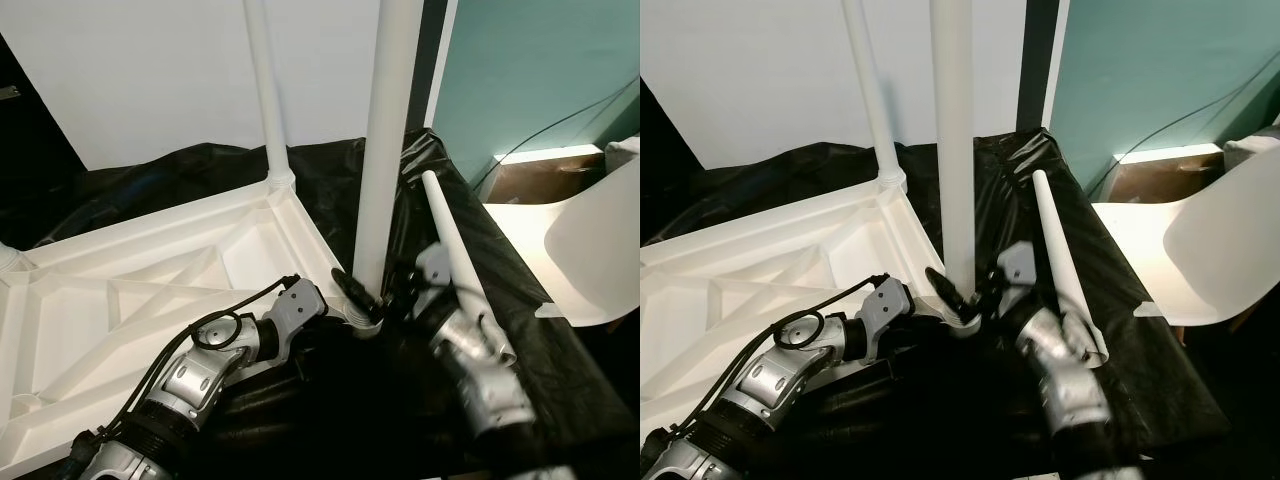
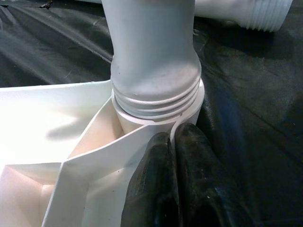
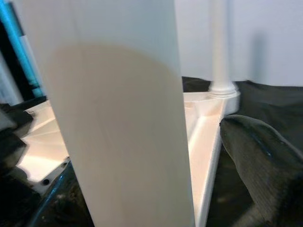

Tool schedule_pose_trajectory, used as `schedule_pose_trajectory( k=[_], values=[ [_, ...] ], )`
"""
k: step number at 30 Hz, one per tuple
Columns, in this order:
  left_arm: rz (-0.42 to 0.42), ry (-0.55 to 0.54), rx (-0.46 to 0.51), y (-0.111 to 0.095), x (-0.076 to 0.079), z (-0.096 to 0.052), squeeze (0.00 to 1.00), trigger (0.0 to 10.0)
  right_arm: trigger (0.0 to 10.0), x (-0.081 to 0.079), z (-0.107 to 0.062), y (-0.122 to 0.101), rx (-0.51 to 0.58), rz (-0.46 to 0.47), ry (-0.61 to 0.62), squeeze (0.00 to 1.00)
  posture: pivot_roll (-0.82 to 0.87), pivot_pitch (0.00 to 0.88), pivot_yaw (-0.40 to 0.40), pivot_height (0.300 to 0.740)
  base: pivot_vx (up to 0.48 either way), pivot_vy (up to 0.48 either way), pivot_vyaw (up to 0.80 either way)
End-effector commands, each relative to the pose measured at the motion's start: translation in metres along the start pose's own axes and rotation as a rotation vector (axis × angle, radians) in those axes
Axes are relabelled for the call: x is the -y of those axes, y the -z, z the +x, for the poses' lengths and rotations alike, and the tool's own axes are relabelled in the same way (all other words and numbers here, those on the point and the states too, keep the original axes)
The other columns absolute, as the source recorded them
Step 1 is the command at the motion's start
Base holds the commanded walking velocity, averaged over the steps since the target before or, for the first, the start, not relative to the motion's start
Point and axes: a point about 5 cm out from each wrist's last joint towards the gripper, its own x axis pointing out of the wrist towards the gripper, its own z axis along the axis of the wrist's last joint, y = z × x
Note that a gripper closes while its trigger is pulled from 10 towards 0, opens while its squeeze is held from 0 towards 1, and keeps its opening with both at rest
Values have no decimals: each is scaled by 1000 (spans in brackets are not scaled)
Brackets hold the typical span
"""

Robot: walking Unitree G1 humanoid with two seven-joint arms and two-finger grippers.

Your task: Building children table

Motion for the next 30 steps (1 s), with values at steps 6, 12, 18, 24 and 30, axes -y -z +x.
schedule_pose_trajectory(
  k=[6, 12, 18, 24, 30],
  values=[
    [-112, 169, -24, 24, 22, 6, 0, 10000, 10000, 12, -11, 8, -171, 4, -406, 0, 26, 0, -9, 740, 0, 0, 0],
    [-114, 160, -25, 25, 23, 5, 0, 10000, 10000, 31, -13, 6, -251, -50, -497, 0, 40, 0, -15, 740, 0, 0, 0],
    [-116, 156, -24, 25, 24, 5, 0, 10000, 3961, 42, -4, 2, -267, -98, -515, 0, 45, 0, -15, 740, 0, 0, 0],
    [-117, 153, -26, 25, 24, 4, 0, 10000, 0, 46, 2, -1, -278, -112, -576, 0, 51, 0, -12, 740, 0, 0, 0],
    [-116, 157, -29, 26, 25, 3, 0, 10000, 0, 48, -9, 6, -341, -71, -623, 0, 45, 0, -8, 740, 0, 0, 0]
  ],
)
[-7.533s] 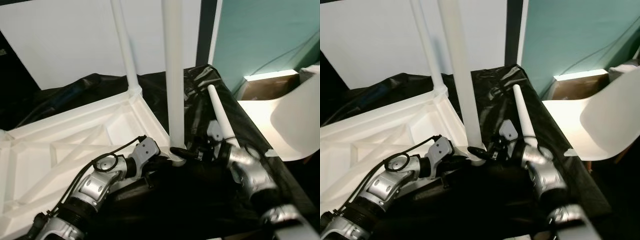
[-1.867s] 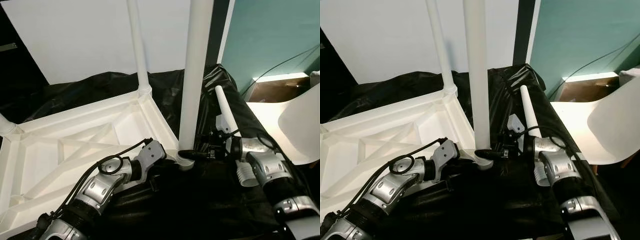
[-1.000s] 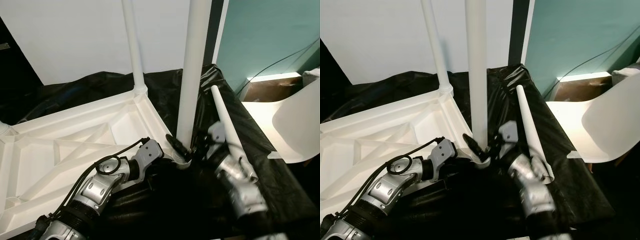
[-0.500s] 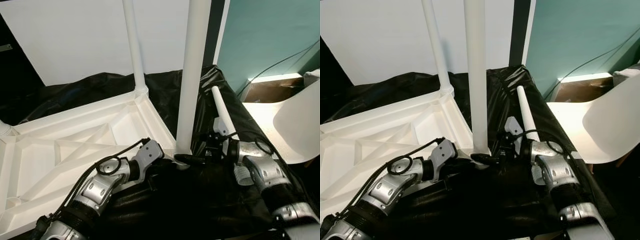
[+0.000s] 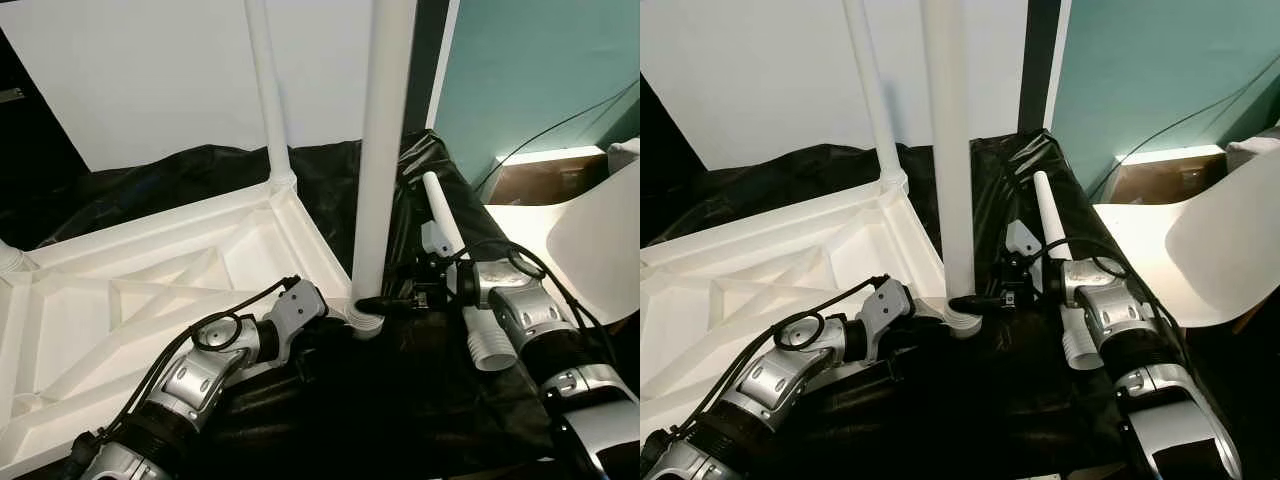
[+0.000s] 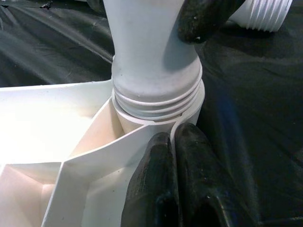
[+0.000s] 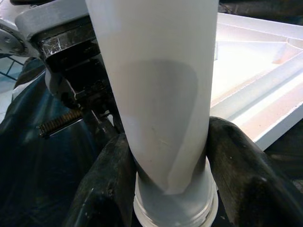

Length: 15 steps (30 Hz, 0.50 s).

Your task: Building children table

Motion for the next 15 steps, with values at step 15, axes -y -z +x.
schedule_pose_trajectory(
  k=[15],
  values=[
    [-117, 163, -35, 26, 23, 4, 0, 10000, 0, -16, -8, 6, 307, 109, 989, 0, 41, 0, -8, 740, 0, 0, 0]
  ],
)
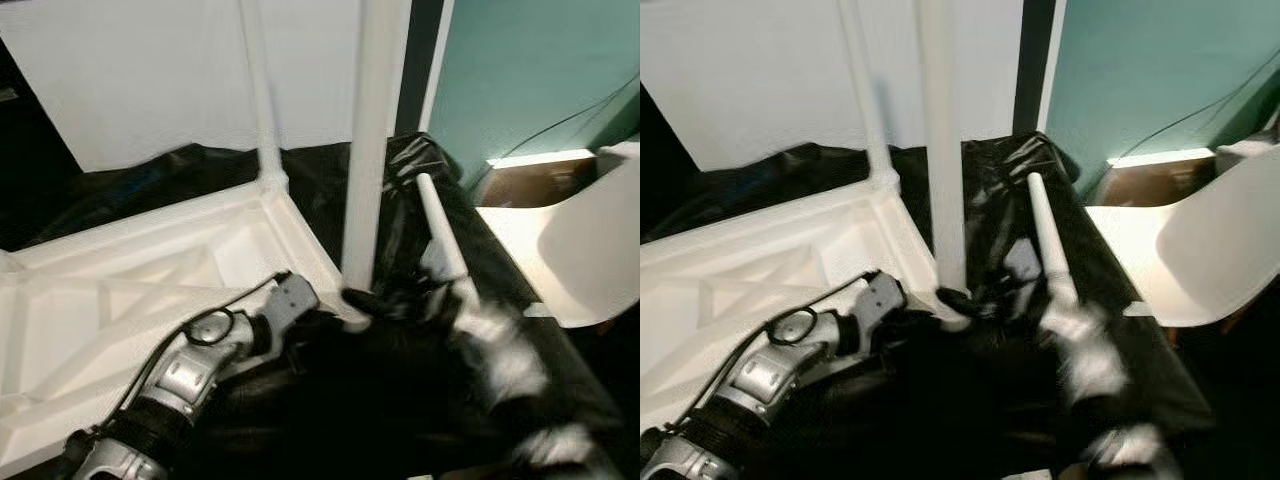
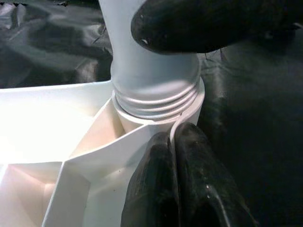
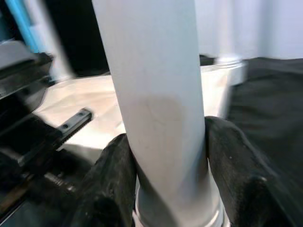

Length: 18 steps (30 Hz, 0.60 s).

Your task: Building children table

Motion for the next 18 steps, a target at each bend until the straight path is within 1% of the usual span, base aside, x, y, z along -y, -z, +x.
schedule_pose_trajectory(
  k=[1, 3, 5, 6, 10, 11, 13, 14, 16, 17, 18],
  values=[
    [-104, 225, -13, 23, 38, 13, 0, 10000, 0, 39, -16, -23, 73, -47, 382, 0, 41, 0, -8, 740, 0, 0, 0],
    [-104, 226, -14, 23, 38, 12, 0, 10000, 0, 32, -16, -27, 101, -97, 382, 0, 38, 0, -7, 740, 0, 0, 0],
    [-104, 226, -14, 23, 38, 12, 0, 10000, 0, 32, -16, -27, 101, -97, 382, 0, 38, 0, -7, 740, 0, 0, 0],
    [-104, 226, -13, 23, 38, 12, 0, 10000, 0, 30, -18, -28, 107, -119, 404, 0, 38, 0, -7, 740, 0, 0, 0],
    [-105, 228, -13, 23, 38, 12, 0, 10000, 0, 28, -19, -27, 101, -149, 430, 0, 38, 0, -7, 740, 0, 0, 0],
    [-106, 230, -13, 23, 39, 12, 0, 10000, 7843, 25, -17, -24, 81, -144, 403, 0, 34, 0, -1, 740, 0, 0, 0],
    [-106, 231, -13, 23, 39, 12, 0, 10000, 7843, 22, -16, -22, 65, -140, 391, 0, 34, 0, -1, 740, 0, 0, 0],
    [-106, 232, -14, 23, 38, 13, 0, 10000, 10000, 16, -9, -20, 48, -97, 291, 1000, 30, 0, -1, 740, 0, 0, 0],
    [-106, 233, -13, 23, 38, 13, 0, 10000, 10000, 7, -1, -17, 23, -32, 140, 1000, 27, 0, 0, 740, 0, 0, 0],
    [-106, 233, -13, 23, 38, 13, 0, 10000, 10000, 7, -1, -17, 23, -32, 140, 1000, 27, 0, 0, 740, 0, 0, 0],
    [-105, 234, -11, 23, 37, 14, 0, 10000, 10000, 6, 4, -16, -7, -7, 7, 957, 26, 0, -1, 740, 0, 0, 0]
  ],
)
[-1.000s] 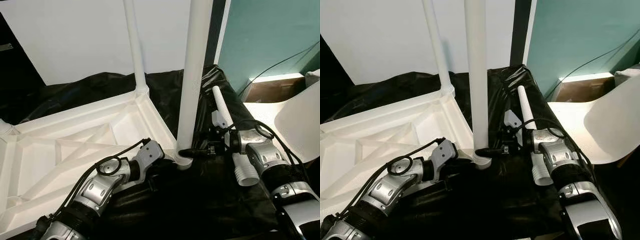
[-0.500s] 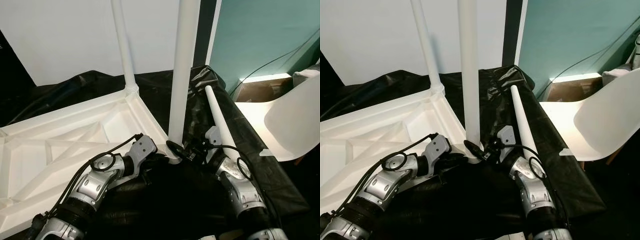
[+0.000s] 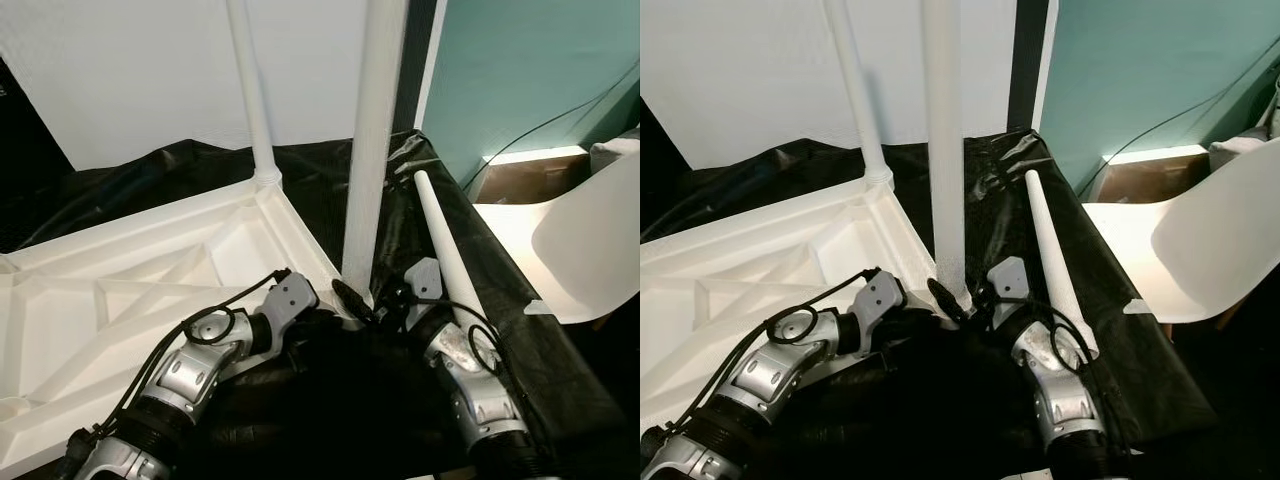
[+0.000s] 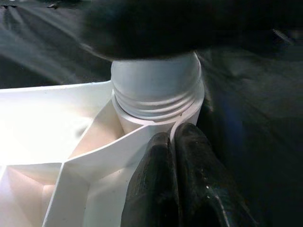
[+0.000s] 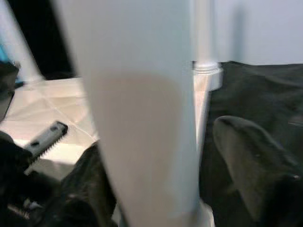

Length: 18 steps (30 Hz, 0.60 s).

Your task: Building children table

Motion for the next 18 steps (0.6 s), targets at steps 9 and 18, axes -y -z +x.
schedule_pose_trajectory(
  k=[9, 18],
  values=[
    [-118, 208, -17, 23, 29, 9, 0, 10000, 10000, 26, 0, -5, -159, -71, -494, 0, 37, 0, -14, 740, 0, 0, 0],
    [-125, 187, -20, 25, 30, 6, 0, 10000, 0, 45, 9, -13, -245, -138, -617, 0, 59, 0, -25, 740, 0, 0, 0]
  ],
)
